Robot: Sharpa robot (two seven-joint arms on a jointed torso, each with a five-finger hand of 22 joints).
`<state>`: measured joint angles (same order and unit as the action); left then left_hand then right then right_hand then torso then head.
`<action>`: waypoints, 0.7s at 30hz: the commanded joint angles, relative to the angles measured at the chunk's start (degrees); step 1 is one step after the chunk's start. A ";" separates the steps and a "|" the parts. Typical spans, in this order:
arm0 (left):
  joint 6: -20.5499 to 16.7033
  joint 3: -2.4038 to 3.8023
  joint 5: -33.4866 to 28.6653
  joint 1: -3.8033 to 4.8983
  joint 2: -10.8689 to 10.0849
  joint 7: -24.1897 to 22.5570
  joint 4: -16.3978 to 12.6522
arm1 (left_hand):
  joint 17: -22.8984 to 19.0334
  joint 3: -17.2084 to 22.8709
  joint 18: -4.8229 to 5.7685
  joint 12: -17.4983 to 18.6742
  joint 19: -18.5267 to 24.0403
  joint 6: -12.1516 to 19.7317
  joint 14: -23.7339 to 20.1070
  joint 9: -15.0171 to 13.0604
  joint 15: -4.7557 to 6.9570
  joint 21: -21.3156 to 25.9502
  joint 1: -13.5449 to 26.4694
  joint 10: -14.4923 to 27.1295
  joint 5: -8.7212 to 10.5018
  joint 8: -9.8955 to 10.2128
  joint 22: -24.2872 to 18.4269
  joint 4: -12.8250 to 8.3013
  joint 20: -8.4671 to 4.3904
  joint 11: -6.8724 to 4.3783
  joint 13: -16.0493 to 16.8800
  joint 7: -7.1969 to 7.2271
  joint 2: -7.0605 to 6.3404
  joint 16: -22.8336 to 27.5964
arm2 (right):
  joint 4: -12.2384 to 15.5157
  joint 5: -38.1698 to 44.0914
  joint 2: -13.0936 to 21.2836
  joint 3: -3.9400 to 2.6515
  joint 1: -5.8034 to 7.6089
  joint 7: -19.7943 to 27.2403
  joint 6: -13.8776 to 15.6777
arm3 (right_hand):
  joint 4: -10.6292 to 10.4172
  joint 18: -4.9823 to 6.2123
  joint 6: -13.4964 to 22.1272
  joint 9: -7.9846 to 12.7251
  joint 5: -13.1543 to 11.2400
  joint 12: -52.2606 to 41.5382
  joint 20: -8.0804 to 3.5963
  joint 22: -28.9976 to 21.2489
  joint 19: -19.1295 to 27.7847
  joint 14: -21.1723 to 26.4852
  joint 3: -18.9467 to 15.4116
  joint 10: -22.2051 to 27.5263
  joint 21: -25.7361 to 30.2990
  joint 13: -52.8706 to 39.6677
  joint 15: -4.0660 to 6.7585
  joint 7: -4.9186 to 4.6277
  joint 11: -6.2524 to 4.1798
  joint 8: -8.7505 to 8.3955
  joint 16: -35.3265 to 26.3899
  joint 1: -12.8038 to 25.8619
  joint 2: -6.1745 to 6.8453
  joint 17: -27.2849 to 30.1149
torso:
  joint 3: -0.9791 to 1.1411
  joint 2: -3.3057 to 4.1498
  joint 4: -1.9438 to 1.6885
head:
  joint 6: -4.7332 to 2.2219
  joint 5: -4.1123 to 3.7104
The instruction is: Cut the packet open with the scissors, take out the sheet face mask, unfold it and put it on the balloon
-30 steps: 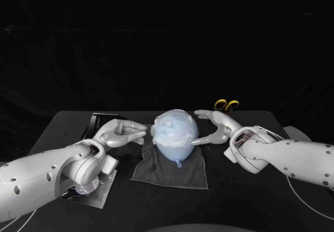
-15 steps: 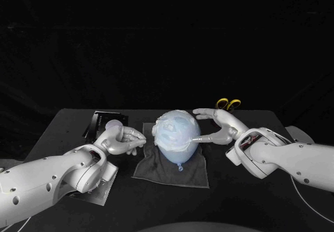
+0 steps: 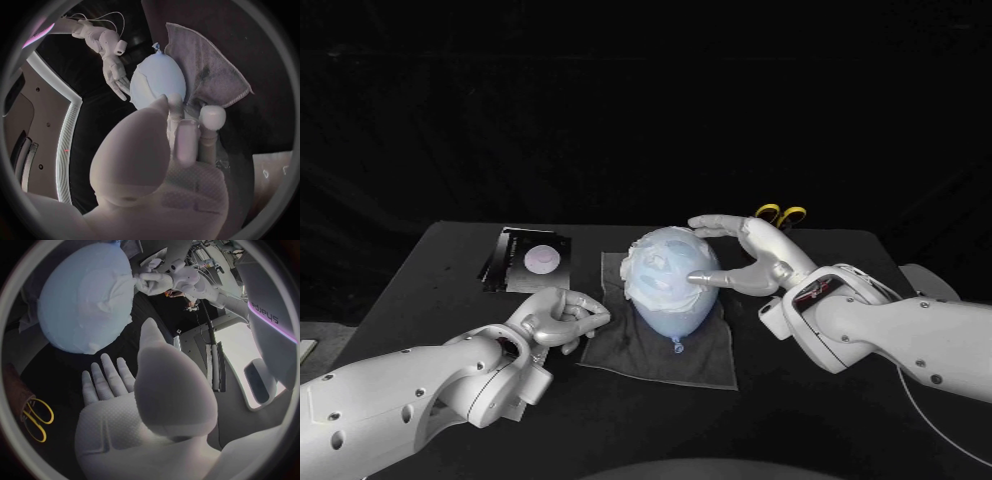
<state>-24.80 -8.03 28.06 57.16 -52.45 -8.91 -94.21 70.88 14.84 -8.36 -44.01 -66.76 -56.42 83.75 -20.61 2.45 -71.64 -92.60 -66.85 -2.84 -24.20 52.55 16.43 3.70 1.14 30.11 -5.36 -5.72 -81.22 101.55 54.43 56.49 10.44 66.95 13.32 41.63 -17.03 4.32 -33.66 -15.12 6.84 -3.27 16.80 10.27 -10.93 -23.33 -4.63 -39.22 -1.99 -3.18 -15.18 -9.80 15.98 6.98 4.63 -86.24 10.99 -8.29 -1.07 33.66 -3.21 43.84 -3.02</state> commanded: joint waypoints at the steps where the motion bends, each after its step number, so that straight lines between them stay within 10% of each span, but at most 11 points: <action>1: -2.08 0.02 -6.83 -0.24 0.74 2.60 -0.59 | 1.12 0.90 0.96 -0.83 0.20 -0.31 0.63 0.04 0.06 -0.22 0.46 -0.06 0.03 0.41 -0.06 0.00 -0.07 -0.21 0.71 -0.12 -0.48 -0.61 | -1.63 2.95 -1.82 -0.10 0.67 0.11 0.31 | 0.00 0.68 -1.46 -0.31 -0.37 0.31 0.09 -0.02 0.31 1.46 0.61 1.33 -0.35 0.14 -0.16 -1.50 0.17 0.60 -0.63 -0.03 -0.50 0.63 | -0.02 0.07 -0.03 | 0.02 0.37; 13: -5.67 0.12 -18.83 -0.54 2.77 0.92 -1.44 | 1.05 2.38 0.90 -1.72 0.64 0.08 0.59 0.20 -0.06 -0.34 2.47 0.17 0.05 1.10 -0.17 0.21 -0.08 -0.06 1.60 -0.26 -0.70 -0.60 | -9.84 12.71 -11.63 -0.12 1.99 -7.69 -6.07 | 0.08 0.41 -3.41 -0.30 -1.37 -0.04 0.07 0.00 0.24 4.19 1.91 -0.27 -0.48 -0.06 -0.39 -0.74 0.18 0.87 -1.59 0.32 -2.13 1.90 | -0.10 0.26 -0.17 | 0.55 0.59; 16: -5.61 0.21 -19.46 -0.54 3.09 0.32 -1.07 | 1.69 2.25 0.96 -2.13 0.48 0.15 0.81 0.24 -0.07 -0.58 3.74 0.05 0.06 1.31 0.23 0.09 -0.05 -0.07 1.93 -0.28 -1.27 -0.92 | -11.24 15.99 -12.97 -0.12 2.03 -9.11 -7.41 | 0.20 0.91 -4.39 -0.13 -1.78 -0.50 0.04 0.09 0.15 -2.92 2.60 -4.61 -0.59 -0.32 0.34 -1.27 -0.43 0.92 0.29 0.88 -3.34 0.19 | -0.08 0.10 -0.19 | 0.80 0.67; 21: -5.55 0.35 -19.88 -0.54 3.59 -0.20 -0.66 | 2.27 2.18 1.05 -2.67 0.13 0.22 1.05 0.30 -0.08 -0.96 4.67 -0.17 0.06 1.55 0.82 0.12 -0.05 -0.03 2.37 -0.36 -1.69 -1.25 | -12.61 17.64 -14.18 -0.13 2.06 -10.61 -8.92 | -0.05 1.02 -4.68 0.37 -1.24 0.00 0.10 -0.01 0.33 -0.24 0.30 -3.84 -0.62 -0.13 0.22 -0.87 -0.34 0.65 -0.70 3.95 -1.25 1.38 | -0.07 0.19 0.07 | 0.79 0.80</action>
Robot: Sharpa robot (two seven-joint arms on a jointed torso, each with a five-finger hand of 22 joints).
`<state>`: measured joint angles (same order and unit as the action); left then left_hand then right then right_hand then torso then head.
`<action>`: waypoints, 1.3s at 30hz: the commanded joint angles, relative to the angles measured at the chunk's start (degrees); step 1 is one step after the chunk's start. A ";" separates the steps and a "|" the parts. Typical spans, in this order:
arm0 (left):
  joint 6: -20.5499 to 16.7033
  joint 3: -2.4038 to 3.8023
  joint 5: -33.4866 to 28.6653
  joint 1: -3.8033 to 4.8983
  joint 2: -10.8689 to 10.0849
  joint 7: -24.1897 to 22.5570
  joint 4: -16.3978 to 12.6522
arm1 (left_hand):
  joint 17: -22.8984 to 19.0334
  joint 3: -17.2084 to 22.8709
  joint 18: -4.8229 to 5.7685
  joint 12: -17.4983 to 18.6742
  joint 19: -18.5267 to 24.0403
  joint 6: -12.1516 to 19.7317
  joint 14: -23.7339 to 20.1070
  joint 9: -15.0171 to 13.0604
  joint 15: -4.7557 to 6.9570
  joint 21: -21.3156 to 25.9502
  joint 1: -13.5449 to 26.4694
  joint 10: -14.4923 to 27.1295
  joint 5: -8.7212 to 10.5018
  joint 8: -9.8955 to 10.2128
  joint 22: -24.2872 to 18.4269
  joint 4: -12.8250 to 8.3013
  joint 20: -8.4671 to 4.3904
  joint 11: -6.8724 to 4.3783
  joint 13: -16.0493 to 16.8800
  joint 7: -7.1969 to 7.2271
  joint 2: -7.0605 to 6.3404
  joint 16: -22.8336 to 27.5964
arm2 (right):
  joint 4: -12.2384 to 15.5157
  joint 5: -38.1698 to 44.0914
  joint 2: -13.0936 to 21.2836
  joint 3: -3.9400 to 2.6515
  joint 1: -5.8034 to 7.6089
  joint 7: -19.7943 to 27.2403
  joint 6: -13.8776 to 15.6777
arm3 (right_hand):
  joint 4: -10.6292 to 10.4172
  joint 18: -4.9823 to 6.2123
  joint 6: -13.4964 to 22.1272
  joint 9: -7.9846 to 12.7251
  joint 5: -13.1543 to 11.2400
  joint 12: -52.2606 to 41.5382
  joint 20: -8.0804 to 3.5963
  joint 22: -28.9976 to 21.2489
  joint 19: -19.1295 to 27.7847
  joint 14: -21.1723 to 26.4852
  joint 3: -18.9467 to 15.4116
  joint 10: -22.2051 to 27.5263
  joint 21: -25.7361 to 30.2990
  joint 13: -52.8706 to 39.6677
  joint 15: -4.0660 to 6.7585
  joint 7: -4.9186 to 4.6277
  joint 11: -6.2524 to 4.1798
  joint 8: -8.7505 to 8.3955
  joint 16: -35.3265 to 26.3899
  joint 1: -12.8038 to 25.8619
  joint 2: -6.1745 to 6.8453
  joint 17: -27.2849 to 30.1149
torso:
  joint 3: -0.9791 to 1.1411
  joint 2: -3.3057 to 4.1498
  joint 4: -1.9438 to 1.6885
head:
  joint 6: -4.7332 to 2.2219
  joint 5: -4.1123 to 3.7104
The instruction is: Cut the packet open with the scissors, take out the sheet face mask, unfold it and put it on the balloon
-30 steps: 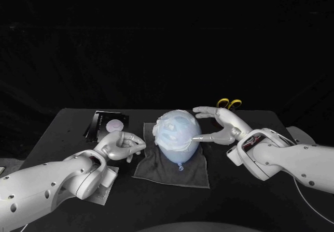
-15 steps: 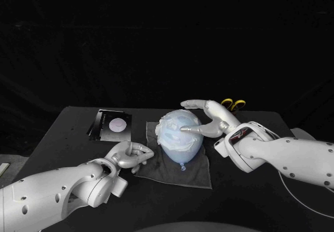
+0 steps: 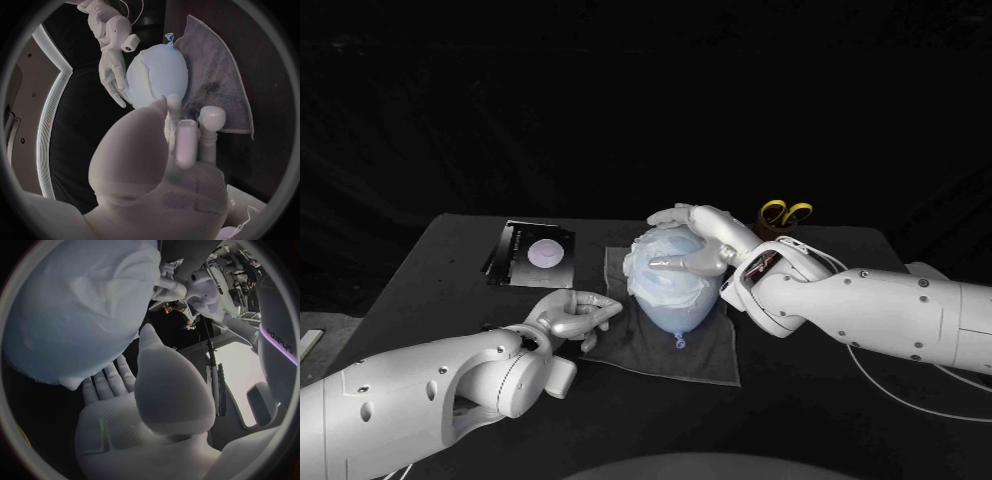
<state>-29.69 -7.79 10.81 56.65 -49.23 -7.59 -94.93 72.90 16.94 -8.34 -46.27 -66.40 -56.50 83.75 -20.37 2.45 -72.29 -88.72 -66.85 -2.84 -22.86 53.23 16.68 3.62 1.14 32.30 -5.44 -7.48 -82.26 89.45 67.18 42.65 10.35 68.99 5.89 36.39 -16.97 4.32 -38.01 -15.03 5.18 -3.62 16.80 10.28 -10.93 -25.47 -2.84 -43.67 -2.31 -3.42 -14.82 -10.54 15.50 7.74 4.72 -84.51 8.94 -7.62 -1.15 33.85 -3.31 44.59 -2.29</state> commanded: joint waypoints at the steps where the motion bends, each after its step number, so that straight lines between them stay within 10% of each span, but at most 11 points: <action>1: -0.58 0.13 -2.68 -0.02 0.50 -1.58 0.10 | 0.28 0.01 1.05 -0.62 -0.29 0.34 1.07 0.08 -0.10 -0.39 1.05 -0.22 0.07 0.28 0.23 -0.12 0.04 0.00 0.40 -0.33 -0.08 -0.24 | -0.65 4.86 -0.50 -0.04 0.02 -3.36 -3.99 | -0.15 0.92 -0.06 0.51 0.83 0.45 0.10 -0.07 0.39 3.74 -3.07 1.33 -0.32 0.18 -0.29 -0.18 0.25 -0.29 -1.36 3.82 1.79 1.31 | 0.01 0.00 0.17 | 0.03 0.08; 5: -0.17 0.21 -2.82 -0.02 1.18 -1.56 0.19 | 0.47 -0.14 1.08 -1.06 -0.38 0.32 1.15 0.10 -0.15 -0.52 1.72 -0.32 0.07 0.40 0.40 -0.08 0.06 0.06 0.86 -0.38 -0.31 -0.35 | -0.72 4.78 -0.90 -0.04 0.03 -4.23 -5.88 | -0.37 0.44 2.05 1.53 2.50 1.05 0.12 -0.26 0.60 8.69 -11.18 7.57 -0.32 0.66 -0.90 0.66 0.80 -1.19 -2.77 9.03 5.60 2.84 | 0.09 -0.06 0.14 | 0.22 0.18; 10: -0.15 0.25 -2.88 -0.01 1.70 -1.35 0.30 | 0.81 -0.15 1.14 -1.45 -0.60 0.29 1.26 0.10 -0.15 -0.70 1.82 -0.50 0.06 0.41 0.76 -0.13 0.06 0.06 1.34 -0.36 -0.34 -0.51 | -0.82 5.66 -1.00 -0.04 0.04 -5.89 -8.59 | -0.43 -0.16 2.74 2.03 4.75 1.06 0.09 -0.63 0.94 11.98 -11.84 12.59 -0.25 0.75 -1.43 1.94 0.00 -1.62 -3.10 14.95 6.78 3.88 | 0.09 -0.16 0.20 | 0.48 0.09; 26: -2.35 0.36 -3.66 -0.01 3.32 -2.93 0.19 | -0.44 0.13 1.00 -1.02 -0.10 -0.29 0.82 -0.06 -0.03 -0.48 1.75 0.43 0.06 0.21 0.14 -0.43 0.06 -0.13 0.85 -0.08 -0.61 0.05 | -1.68 9.67 0.76 -0.04 0.12 -8.60 -10.97 | -0.33 0.13 -3.34 0.66 4.57 0.40 0.05 -0.69 0.86 9.08 -8.06 8.08 -0.29 0.32 -0.95 0.50 -0.33 0.05 -2.38 12.90 3.35 3.37 | 0.07 -0.06 0.08 | 0.69 0.23; 33: -7.82 0.44 8.31 -0.01 3.41 -11.86 0.17 | -16.52 4.53 -2.00 4.90 13.35 2.73 -8.06 -0.06 -1.69 9.86 -2.25 8.00 0.06 0.92 -16.94 -1.98 1.23 1.78 -2.06 -2.04 -1.83 9.97 | -2.43 9.60 1.09 -0.04 0.17 -8.78 -11.10 | -0.29 0.42 -4.98 0.49 4.18 0.17 0.06 -0.70 0.86 7.69 -6.93 5.42 -0.33 0.17 -0.63 -0.31 -0.46 0.41 -2.14 12.89 2.07 3.16 | 0.05 -0.15 0.02 | 0.73 0.10; 39: -10.83 0.47 22.72 0.00 3.18 -17.11 1.28 | -26.15 7.92 -2.09 9.19 15.22 5.00 -14.49 -0.32 -2.81 12.10 -3.38 9.56 0.07 0.69 -18.03 -3.40 2.37 2.97 -5.77 -3.21 -3.72 17.47 | -3.32 8.13 1.34 -0.04 0.19 -8.31 -10.90 | -0.30 0.58 -4.85 0.75 4.05 0.32 0.06 -0.70 0.87 7.57 -6.84 5.11 -0.36 0.23 -0.47 -1.17 -0.79 0.28 -2.17 13.07 2.05 3.22 | 0.06 -0.17 0.05 | 0.65 0.02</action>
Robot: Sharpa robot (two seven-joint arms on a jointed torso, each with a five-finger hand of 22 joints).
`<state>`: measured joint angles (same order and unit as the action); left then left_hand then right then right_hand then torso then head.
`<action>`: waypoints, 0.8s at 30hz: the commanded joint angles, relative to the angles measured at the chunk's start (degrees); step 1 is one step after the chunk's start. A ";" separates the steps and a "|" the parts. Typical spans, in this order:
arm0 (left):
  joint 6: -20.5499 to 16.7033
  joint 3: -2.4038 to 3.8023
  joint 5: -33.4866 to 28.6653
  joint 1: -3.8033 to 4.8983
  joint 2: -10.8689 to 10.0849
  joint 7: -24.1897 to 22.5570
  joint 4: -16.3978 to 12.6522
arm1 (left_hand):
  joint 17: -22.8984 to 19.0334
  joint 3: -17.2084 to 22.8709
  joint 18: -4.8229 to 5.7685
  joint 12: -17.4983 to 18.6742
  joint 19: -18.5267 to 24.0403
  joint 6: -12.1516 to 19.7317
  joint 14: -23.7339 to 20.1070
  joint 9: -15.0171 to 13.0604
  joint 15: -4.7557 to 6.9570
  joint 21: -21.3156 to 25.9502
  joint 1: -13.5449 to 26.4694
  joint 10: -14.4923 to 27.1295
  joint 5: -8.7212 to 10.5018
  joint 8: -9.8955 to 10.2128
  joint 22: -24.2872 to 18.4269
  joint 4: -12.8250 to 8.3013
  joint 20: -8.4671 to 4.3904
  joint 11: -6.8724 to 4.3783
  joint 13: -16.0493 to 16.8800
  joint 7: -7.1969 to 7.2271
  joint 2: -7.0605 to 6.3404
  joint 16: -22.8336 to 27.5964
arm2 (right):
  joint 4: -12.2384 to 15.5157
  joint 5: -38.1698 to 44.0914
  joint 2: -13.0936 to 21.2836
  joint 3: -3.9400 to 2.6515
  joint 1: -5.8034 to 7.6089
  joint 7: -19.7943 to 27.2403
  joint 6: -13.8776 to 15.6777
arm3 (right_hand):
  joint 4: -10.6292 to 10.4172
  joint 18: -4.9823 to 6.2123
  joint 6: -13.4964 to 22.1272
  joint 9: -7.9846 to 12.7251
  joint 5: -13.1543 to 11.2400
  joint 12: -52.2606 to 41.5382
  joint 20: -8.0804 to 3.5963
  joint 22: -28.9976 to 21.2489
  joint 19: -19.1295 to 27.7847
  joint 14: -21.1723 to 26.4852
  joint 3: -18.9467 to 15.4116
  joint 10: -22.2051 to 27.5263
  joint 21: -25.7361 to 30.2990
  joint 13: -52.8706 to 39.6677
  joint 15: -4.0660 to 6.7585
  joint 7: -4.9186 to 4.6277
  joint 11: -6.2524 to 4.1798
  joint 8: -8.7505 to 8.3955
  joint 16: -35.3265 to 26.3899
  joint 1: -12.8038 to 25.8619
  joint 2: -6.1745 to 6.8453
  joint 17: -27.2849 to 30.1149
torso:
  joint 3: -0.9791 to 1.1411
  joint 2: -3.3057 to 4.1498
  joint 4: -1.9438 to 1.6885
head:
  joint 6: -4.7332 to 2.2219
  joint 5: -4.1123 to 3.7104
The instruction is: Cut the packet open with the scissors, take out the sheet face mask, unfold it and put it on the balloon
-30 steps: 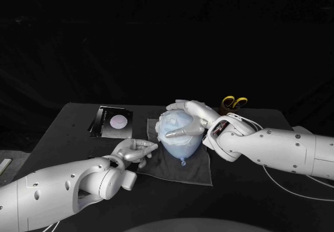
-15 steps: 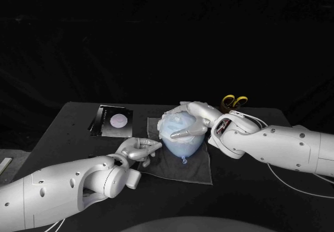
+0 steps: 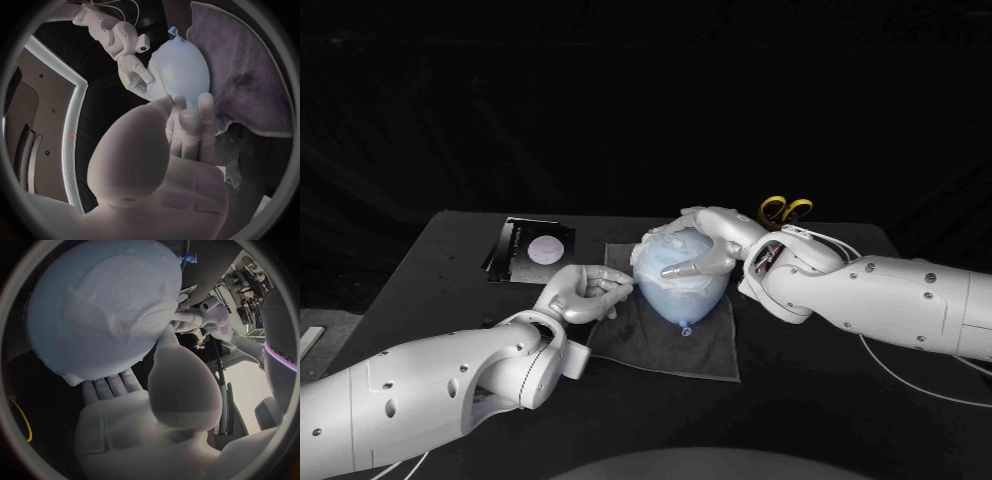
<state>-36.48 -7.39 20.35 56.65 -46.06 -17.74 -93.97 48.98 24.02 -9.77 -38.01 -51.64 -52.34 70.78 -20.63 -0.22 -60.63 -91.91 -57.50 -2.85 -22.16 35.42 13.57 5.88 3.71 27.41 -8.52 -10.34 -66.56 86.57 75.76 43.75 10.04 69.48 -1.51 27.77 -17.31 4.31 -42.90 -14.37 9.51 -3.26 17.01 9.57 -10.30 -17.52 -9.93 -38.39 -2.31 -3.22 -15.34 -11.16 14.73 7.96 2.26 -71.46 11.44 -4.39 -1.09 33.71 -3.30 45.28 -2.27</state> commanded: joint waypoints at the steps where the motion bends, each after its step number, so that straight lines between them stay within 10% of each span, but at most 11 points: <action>1: -4.67 0.07 15.33 0.01 0.04 -7.82 0.57 | -2.34 0.96 -0.66 1.05 0.52 0.93 -1.61 -0.07 -0.17 0.50 -0.21 0.18 0.07 -0.02 -0.24 -0.38 0.14 0.43 -1.03 -0.15 -0.94 1.91 | -0.59 -0.83 0.29 0.27 -0.30 -0.79 -2.27 | 0.04 0.60 0.23 0.17 -0.29 0.00 -0.14 -0.01 0.26 -0.34 0.19 -0.05 -0.36 0.04 0.06 -0.61 -0.03 -0.01 0.28 0.06 -0.39 0.00 | -0.02 0.00 0.05 | -0.03 -0.04; 13: -7.94 0.19 37.59 0.12 2.10 -9.68 4.82 | -6.10 1.33 -0.54 2.47 2.58 2.71 -5.69 0.27 -0.68 1.32 0.77 0.67 0.10 0.18 -0.35 -1.53 0.82 0.72 -2.85 -0.11 -3.36 5.19 | -2.88 -3.60 0.11 0.27 -0.25 0.27 -2.55 | 0.02 0.64 0.88 0.61 -0.38 0.35 -0.12 -0.07 0.34 0.19 -0.72 1.44 -0.37 0.22 -0.01 -1.03 -0.49 -0.38 0.04 0.43 0.09 0.24 | -0.03 0.06 0.07 | 0.24 -0.36; 24: -8.87 0.29 44.69 0.41 4.97 -6.78 8.95 | 15.31 0.33 -0.11 -5.61 -2.89 0.26 7.29 2.16 1.01 -3.65 2.86 -1.46 0.09 1.06 4.73 -1.01 -0.16 -1.18 1.55 1.38 -3.53 -11.10 | -3.72 -4.46 0.00 0.27 -0.18 0.57 -3.07 | 0.02 0.62 0.80 0.65 -0.51 0.33 -0.12 -0.08 0.35 0.37 -0.77 1.52 -0.38 0.21 -0.02 -1.00 -0.52 -0.41 -0.02 0.45 -0.02 0.31 | 0.00 0.07 0.18 | 0.33 -0.32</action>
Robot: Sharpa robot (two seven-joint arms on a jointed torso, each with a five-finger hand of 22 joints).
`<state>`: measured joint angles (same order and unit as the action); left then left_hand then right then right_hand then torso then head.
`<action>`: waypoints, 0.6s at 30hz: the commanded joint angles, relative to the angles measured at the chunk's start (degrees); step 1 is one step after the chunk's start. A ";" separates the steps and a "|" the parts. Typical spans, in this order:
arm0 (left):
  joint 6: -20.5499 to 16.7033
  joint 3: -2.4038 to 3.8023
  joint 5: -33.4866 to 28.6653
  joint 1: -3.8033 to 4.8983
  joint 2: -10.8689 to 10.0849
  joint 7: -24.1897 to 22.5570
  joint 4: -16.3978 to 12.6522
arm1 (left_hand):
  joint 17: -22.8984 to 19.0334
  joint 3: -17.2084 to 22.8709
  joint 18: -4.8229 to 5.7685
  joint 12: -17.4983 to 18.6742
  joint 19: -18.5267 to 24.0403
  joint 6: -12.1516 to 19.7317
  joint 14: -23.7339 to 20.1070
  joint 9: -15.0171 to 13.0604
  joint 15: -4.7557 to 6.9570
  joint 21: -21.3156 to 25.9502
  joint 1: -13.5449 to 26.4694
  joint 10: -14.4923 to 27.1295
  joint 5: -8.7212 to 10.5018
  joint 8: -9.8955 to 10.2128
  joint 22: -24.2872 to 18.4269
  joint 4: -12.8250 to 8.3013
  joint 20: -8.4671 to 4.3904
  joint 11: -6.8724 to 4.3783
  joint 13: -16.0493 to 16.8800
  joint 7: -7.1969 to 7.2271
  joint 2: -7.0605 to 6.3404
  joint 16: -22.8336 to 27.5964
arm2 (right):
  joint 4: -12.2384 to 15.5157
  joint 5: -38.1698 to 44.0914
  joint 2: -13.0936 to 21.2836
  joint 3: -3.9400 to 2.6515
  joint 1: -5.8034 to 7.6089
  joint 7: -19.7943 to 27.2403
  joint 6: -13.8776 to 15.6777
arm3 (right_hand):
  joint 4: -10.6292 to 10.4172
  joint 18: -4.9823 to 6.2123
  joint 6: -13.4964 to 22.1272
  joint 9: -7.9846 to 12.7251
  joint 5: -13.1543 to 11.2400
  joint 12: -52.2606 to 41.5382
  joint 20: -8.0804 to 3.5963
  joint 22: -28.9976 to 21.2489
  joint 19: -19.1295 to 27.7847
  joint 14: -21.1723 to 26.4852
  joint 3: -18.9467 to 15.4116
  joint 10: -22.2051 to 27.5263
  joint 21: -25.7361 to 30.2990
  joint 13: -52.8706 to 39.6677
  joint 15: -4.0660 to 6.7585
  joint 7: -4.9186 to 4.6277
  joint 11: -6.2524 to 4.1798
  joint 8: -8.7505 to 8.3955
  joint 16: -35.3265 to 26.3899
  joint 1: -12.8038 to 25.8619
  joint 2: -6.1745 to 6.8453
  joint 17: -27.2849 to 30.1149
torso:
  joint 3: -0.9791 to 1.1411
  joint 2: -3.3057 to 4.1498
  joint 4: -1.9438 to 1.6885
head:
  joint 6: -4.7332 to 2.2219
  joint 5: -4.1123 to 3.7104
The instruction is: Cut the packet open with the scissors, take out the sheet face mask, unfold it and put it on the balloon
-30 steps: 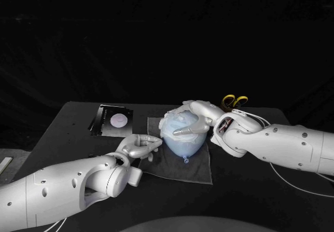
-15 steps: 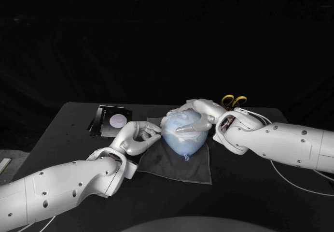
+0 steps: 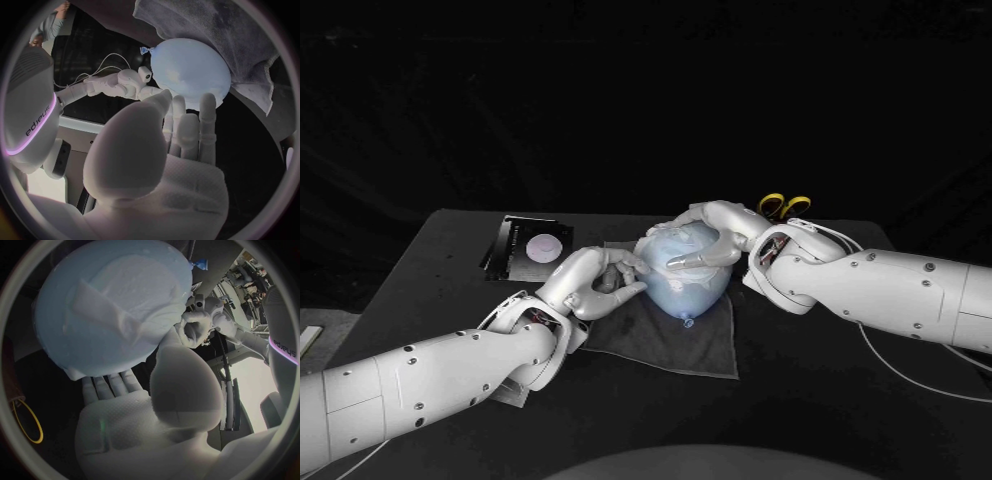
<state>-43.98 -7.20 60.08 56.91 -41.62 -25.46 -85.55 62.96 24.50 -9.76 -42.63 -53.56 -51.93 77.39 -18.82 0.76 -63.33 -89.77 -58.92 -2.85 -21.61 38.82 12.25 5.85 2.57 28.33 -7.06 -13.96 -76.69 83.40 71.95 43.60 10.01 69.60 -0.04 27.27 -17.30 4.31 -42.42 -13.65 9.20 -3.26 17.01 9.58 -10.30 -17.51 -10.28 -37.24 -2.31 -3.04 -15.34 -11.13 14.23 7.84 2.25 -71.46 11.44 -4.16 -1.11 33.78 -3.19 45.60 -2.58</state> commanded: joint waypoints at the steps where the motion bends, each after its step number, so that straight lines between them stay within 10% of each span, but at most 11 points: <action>1: -1.31 0.12 5.09 0.16 0.71 1.27 0.74 | 1.76 -0.14 -0.01 -1.54 -1.42 0.39 0.88 0.75 -0.01 -1.43 0.86 0.04 0.09 1.11 1.99 0.41 -0.21 0.05 0.98 -0.20 -0.02 -1.32 | -0.59 -0.70 0.17 0.30 -0.29 -0.92 -2.60 | 0.02 0.62 0.32 -0.07 -0.20 0.33 -0.12 -0.09 0.36 0.36 -0.42 0.38 -0.38 0.04 -0.01 -1.04 -0.01 -0.28 -0.02 0.45 -0.02 0.08 | 0.04 -0.01 0.05 | 0.05 0.00; 18: -1.25 1.64 4.38 0.43 2.45 5.64 2.02 | 3.84 0.66 0.68 -3.70 -4.02 0.98 1.92 2.33 -0.63 -4.03 1.00 0.37 0.07 3.14 5.80 0.77 -0.18 0.85 2.30 -0.96 0.61 -2.87 | -0.52 -1.07 0.36 0.30 -0.19 -0.89 -2.88 | 0.02 0.62 0.14 -0.07 -0.36 0.30 -0.12 -0.12 0.38 0.39 -0.31 0.32 -0.38 0.02 0.01 -1.12 0.04 -0.26 -0.05 0.43 -0.25 0.11 | 0.04 -0.03 -0.01 | 0.05 -0.09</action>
<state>-45.04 -5.63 64.09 57.19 -39.37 -21.75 -83.48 66.77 24.99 -9.71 -46.20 -57.29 -51.27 78.95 -16.54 0.10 -67.15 -88.92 -58.58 -2.85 -18.83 44.60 13.06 5.81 2.91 30.62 -7.79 -13.71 -79.44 83.15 70.83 43.73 10.01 69.74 0.29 26.73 -17.30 4.32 -42.33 -13.67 9.20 -3.26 17.01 9.54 -10.31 -17.51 -10.28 -37.24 -2.31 -2.96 -15.34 -11.03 14.22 7.70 2.24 -71.46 11.44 -4.13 -1.09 33.76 -3.19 45.65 -2.68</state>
